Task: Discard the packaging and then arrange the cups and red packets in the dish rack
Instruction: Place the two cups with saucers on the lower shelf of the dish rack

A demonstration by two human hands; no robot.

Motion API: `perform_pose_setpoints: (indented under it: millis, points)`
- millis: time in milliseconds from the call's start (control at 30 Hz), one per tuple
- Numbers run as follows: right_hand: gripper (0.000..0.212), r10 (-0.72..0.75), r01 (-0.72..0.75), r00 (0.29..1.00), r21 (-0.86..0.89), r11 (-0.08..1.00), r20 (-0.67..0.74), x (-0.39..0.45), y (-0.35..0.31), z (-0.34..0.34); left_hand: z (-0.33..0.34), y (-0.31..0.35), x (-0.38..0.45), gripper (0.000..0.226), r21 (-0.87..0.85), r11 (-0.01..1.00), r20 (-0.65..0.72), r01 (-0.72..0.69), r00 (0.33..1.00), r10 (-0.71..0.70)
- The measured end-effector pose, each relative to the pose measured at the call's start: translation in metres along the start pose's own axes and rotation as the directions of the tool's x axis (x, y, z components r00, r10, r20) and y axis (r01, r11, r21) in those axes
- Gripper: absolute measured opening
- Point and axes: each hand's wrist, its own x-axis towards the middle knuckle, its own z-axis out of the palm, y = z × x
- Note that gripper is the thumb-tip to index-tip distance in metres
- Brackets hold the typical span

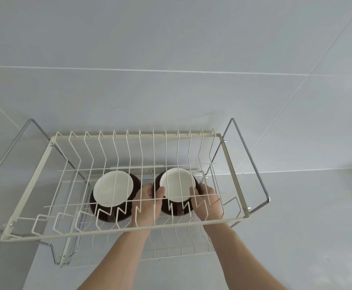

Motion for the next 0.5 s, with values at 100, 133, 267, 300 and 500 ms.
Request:
perform_pose_setpoints:
  millis: [100,133,267,300,500]
  points:
    - [0.037,-0.009,0.009,1.0,0.021,1.0,0.0,0.004,-0.003,-0.001,0.003,0.001,0.008,0.034,0.041,0.999,0.002,-0.004,1.0,0.004]
    - [0.038,-0.002,0.002,1.0,0.027,1.0,-0.004,0.005,-0.003,0.0,0.004,0.0,0.01,0.032,0.053,0.999,-0.001,0.009,1.0,-0.009]
    - [0.041,-0.002,0.002,1.0,0.035,0.999,-0.015,0.005,-0.002,0.002,0.01,-0.024,0.025,0.036,0.014,0.999,0.002,0.032,0.999,-0.032]
    - [0.041,0.001,-0.001,1.0,0.031,1.0,-0.016,0.006,-0.002,0.002,0.012,-0.032,0.03,0.041,0.005,1.0,0.004,0.029,1.0,-0.029]
    - [0.04,0.028,-0.028,1.0,-0.056,0.998,0.011,0.009,-0.007,-0.001,0.009,-0.009,0.02,0.061,0.146,0.989,0.023,0.0,1.0,-0.003]
